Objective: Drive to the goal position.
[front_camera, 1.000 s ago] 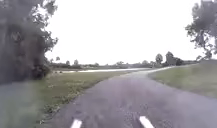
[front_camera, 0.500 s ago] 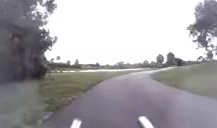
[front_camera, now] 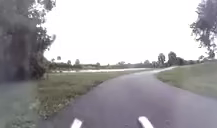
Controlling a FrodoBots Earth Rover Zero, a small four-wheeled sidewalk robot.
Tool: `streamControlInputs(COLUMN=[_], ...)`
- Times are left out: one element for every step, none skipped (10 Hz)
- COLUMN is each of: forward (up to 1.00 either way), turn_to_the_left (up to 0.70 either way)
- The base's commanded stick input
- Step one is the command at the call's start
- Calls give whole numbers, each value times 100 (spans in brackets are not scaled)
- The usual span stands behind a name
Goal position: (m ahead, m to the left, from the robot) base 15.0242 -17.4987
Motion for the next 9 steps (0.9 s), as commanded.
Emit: streamControlInputs(forward=[70,70,70,70,70,70,70,70,70], turn_to_the_left=[0,0,0,0,0,0,-8,-22,-35])
